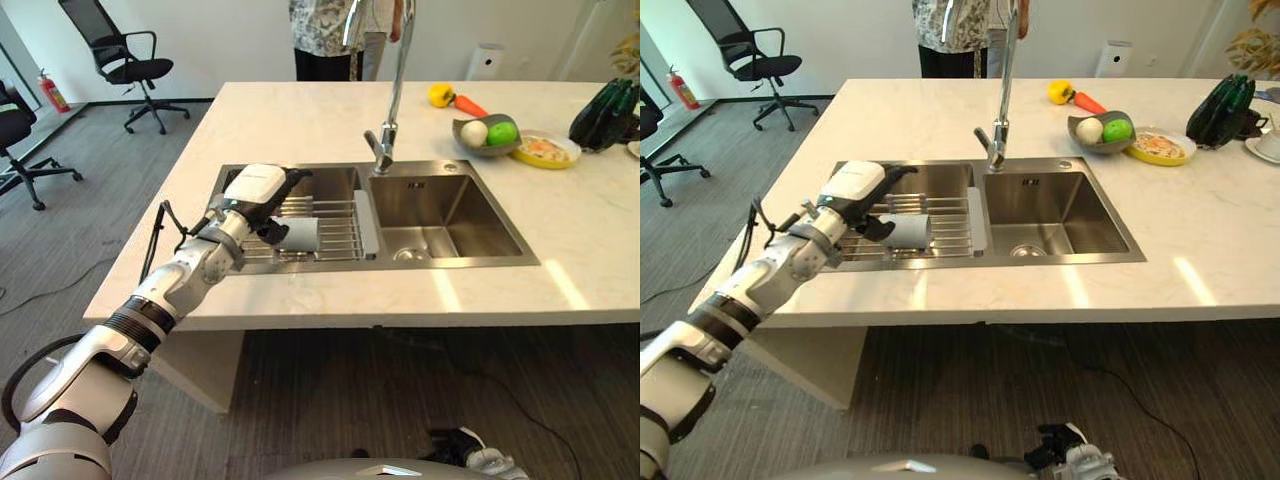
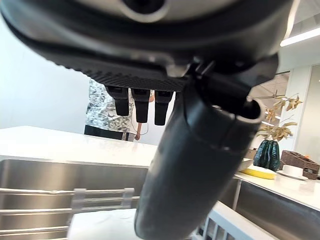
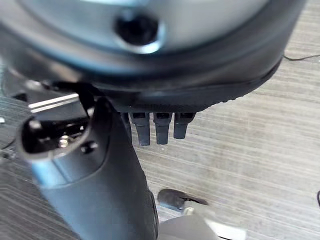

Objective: Place the dishes in the dishwasher.

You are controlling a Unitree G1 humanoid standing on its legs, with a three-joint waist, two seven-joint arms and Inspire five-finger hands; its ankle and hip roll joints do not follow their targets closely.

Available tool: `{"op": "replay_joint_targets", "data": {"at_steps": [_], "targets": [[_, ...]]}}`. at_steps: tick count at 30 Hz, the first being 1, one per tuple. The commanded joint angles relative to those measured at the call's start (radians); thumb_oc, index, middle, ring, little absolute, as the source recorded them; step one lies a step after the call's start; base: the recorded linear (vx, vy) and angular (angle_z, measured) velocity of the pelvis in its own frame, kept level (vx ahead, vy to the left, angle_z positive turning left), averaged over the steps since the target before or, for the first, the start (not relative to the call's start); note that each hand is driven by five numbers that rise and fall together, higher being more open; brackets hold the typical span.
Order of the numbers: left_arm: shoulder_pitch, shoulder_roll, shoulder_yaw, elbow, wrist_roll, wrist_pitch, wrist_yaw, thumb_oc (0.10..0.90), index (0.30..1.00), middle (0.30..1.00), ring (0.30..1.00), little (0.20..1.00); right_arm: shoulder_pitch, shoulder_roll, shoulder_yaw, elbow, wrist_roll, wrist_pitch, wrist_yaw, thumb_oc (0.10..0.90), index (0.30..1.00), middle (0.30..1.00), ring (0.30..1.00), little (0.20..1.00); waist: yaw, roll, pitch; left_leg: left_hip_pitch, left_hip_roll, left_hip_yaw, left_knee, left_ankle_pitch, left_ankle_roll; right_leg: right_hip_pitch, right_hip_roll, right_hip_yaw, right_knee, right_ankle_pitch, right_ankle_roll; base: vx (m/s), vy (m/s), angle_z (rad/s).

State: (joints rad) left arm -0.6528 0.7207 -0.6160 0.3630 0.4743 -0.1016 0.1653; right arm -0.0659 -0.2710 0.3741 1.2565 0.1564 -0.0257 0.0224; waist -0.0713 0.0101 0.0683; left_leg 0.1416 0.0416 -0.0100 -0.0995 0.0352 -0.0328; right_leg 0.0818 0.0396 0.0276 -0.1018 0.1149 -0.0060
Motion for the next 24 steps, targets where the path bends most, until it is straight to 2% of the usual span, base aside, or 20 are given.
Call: {"op": "replay_joint_targets", "data": {"at_steps": [1,7,14,24], "targets": [[-0.178,0.017,0.015,0.043,0.041,-0.006,0.040,0.800,0.900,0.900,0.900,0.900,-0.032,0.002,0.033,0.025,-0.015,-0.025,0.001,0.800,0.900,0.900,0.900,0.900,0.002,-0.017,-0.023,0.002,-0.061,0.040,0.012,-0.086,0.013,0.042,-0.034,0.030,0.028,-0.142,0.094,0.00,0.000,0.00],[-0.197,-0.004,-0.039,0.094,0.058,0.004,0.007,0.800,0.900,0.900,0.900,0.900,-0.025,-0.003,0.049,0.015,-0.026,-0.021,0.006,0.800,0.900,0.900,0.900,0.900,-0.008,-0.007,-0.016,0.000,-0.057,0.043,0.012,-0.084,0.010,0.038,-0.032,0.034,0.027,-0.142,0.091,0.00,-0.006,0.00],[-0.198,-0.036,-0.059,0.155,0.073,0.024,0.004,0.800,0.900,0.900,0.900,0.900,-0.003,-0.010,0.040,0.031,-0.032,-0.016,0.003,0.800,0.900,0.900,0.900,0.900,-0.020,0.007,-0.008,-0.002,-0.054,0.052,0.012,-0.083,0.007,0.034,-0.030,0.041,0.024,-0.143,0.090,0.00,-0.012,-0.03],[-0.228,-0.104,-0.069,0.362,0.097,0.083,0.028,0.800,0.900,0.900,0.900,0.900,0.013,-0.022,0.033,0.032,-0.029,-0.010,-0.004,0.800,0.900,0.900,0.900,0.900,-0.048,0.028,0.004,0.000,-0.047,0.072,0.012,-0.083,0.002,0.034,-0.025,0.060,0.016,-0.140,0.089,0.00,-0.018,-0.07]]}}
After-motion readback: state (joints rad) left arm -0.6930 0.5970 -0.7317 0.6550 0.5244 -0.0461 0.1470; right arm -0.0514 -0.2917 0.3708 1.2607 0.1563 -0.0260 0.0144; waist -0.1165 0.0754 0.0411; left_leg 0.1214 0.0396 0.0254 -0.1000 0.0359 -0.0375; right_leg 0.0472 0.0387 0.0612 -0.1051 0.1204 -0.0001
